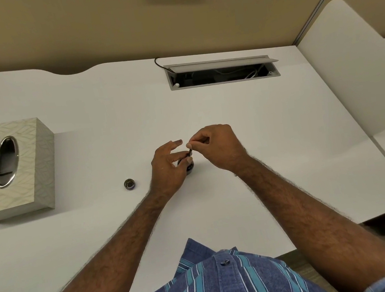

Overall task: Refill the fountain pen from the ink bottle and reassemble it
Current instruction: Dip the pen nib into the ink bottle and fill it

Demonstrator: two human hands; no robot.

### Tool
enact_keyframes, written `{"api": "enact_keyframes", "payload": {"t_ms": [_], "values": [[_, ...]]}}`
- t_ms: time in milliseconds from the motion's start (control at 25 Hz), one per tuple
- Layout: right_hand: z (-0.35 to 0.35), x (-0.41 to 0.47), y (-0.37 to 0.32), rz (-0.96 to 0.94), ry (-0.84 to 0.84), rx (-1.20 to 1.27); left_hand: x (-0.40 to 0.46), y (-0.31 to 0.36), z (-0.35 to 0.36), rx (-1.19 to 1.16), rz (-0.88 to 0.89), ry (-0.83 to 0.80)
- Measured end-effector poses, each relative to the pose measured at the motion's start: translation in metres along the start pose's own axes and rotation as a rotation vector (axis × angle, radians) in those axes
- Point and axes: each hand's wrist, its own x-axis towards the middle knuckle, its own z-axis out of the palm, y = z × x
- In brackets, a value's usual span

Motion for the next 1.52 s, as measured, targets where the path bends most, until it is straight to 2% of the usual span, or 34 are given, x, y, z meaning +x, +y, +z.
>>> {"api": "enact_keyframes", "payload": {"t_ms": [360,760,1520], "values": [[-0.003,-0.004,0.006,-0.001,0.029,0.029,0.0,-0.013,-0.004,0.055,-0.041,-0.042],[-0.006,-0.015,0.008,-0.019,0.076,0.083,-0.008,-0.013,-0.018,0.07,-0.103,0.01],[-0.014,-0.04,0.01,0.07,0.175,0.14,-0.023,-0.012,-0.026,-0.017,-0.142,0.016]]}}
